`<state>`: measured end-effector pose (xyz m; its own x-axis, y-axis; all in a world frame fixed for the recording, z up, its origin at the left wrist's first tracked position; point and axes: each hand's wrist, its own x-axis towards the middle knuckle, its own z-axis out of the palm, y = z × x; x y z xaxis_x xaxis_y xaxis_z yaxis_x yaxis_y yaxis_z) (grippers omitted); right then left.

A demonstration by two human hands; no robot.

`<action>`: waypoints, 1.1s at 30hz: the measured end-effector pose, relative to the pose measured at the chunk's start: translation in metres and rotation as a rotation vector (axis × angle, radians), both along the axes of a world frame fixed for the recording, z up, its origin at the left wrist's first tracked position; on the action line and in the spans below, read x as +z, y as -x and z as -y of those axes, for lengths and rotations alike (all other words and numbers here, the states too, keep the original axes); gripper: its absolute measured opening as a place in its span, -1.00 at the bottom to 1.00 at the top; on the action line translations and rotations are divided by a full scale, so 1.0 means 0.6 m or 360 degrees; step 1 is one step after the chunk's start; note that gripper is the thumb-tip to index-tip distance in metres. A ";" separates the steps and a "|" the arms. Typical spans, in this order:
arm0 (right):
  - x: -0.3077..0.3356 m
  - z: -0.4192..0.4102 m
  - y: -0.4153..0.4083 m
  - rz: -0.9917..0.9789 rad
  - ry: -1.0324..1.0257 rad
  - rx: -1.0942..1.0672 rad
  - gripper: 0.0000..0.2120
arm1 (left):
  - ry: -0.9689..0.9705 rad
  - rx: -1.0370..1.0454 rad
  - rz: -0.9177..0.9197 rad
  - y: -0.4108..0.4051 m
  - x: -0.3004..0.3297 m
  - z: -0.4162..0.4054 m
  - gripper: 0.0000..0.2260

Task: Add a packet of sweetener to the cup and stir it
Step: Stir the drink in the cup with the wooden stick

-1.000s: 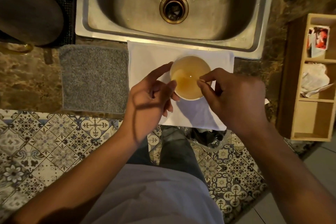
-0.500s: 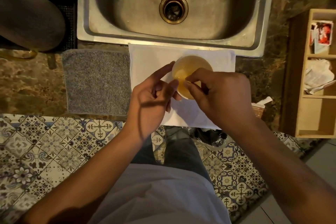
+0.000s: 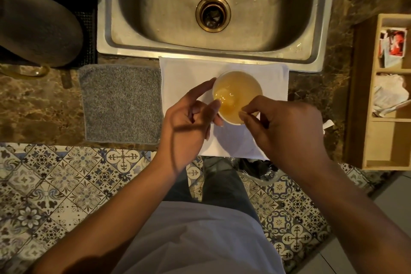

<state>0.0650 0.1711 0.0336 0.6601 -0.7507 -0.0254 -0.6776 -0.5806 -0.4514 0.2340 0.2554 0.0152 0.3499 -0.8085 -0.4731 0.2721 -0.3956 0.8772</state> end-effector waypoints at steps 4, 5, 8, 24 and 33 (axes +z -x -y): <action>-0.011 -0.014 -0.026 0.0082 -0.0031 0.0017 -0.79 | 0.0006 0.0027 -0.0048 0.001 -0.001 0.000 -0.62; -0.015 -0.014 -0.033 0.0108 -0.0020 0.0011 -0.80 | 0.0009 0.0034 -0.0065 0.001 -0.001 0.000 -0.62; -0.024 0.000 -0.045 0.0161 0.0058 -0.0006 -0.84 | 0.0013 0.0041 -0.0081 0.001 -0.002 0.001 -0.63; -0.007 -0.006 0.001 0.0024 -0.0152 -0.0211 -0.80 | 0.0137 0.0075 -0.0168 0.006 -0.020 0.001 -0.63; -0.020 0.010 -0.030 0.0134 -0.0051 -0.0312 -0.80 | 0.0048 0.0066 -0.0401 -0.008 -0.030 -0.002 -0.64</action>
<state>0.0828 0.1652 0.0214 0.5021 -0.8648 -0.0021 -0.7353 -0.4257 -0.5274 0.2387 0.2564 -0.0025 0.2571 -0.8112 -0.5253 0.4988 -0.3542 0.7910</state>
